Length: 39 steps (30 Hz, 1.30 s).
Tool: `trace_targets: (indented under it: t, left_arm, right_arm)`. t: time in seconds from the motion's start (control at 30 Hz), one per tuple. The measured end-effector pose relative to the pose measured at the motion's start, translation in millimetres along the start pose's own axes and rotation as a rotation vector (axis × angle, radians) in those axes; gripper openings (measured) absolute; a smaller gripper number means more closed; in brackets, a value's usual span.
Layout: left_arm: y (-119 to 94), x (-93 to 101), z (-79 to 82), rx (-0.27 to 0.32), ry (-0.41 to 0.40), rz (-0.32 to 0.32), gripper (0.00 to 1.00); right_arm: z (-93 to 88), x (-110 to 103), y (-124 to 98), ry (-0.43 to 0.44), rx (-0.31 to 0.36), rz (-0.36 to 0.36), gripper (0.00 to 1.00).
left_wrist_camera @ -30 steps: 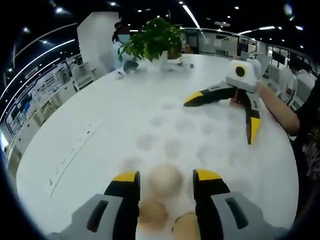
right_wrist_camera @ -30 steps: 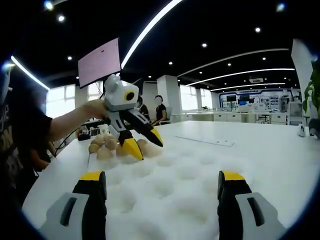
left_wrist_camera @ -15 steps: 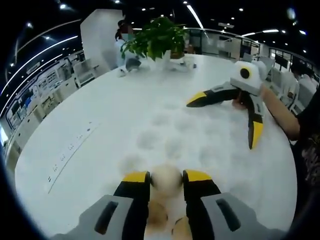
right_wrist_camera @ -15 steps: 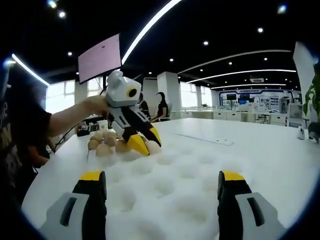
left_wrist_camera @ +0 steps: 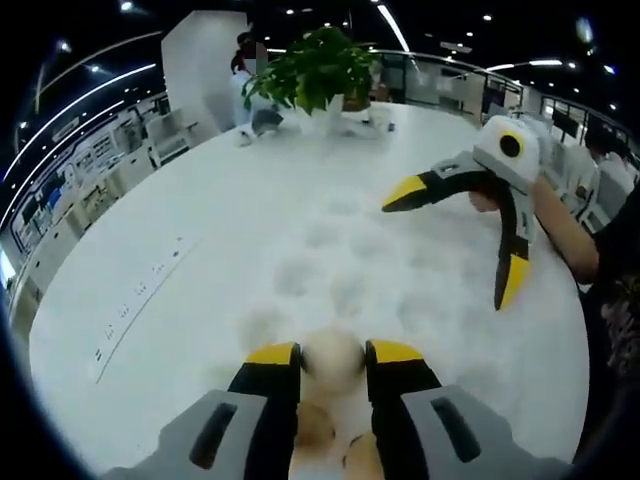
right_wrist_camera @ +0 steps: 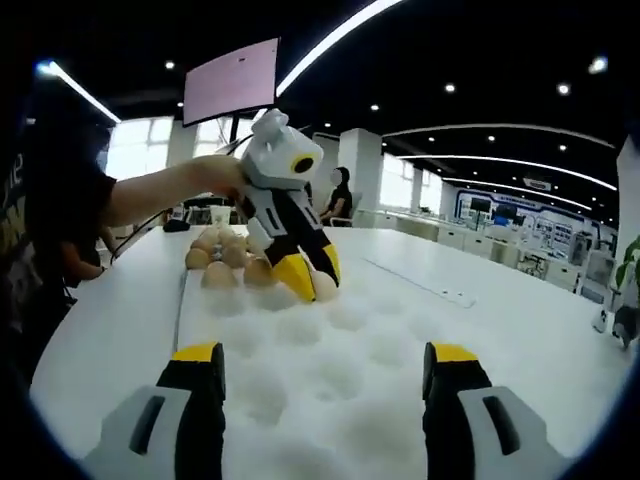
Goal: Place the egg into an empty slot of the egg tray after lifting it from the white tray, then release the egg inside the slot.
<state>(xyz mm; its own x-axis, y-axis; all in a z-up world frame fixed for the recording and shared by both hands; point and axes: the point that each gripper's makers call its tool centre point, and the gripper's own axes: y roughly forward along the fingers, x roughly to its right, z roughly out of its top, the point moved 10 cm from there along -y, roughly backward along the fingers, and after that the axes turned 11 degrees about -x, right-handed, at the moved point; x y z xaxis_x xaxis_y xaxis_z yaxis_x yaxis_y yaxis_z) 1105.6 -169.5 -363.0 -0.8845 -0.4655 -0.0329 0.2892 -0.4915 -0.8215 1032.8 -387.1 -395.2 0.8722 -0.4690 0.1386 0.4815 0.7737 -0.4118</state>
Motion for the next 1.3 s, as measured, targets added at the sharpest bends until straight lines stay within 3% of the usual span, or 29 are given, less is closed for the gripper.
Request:
trace_targets:
  t: [0.23, 0.67, 1.3]
  left_arm:
    - [0, -1.0, 0.9, -0.011, -0.002, -0.005, 0.25]
    - [-4, -2.3, 2.6, -0.030, 0.002, -0.005, 0.25]
    - [-22, -6.3, 2.2, -0.008, -0.012, 0.021, 0.25]
  right_arm:
    - [-13.2, 11, -2, 0.165, -0.038, -0.020, 0.97]
    - [-14.0, 10, -2, 0.168, -0.007, -0.012, 0.96]
    - [-15.5, 9, -2, 0.177, 0.021, -0.002, 0.96]
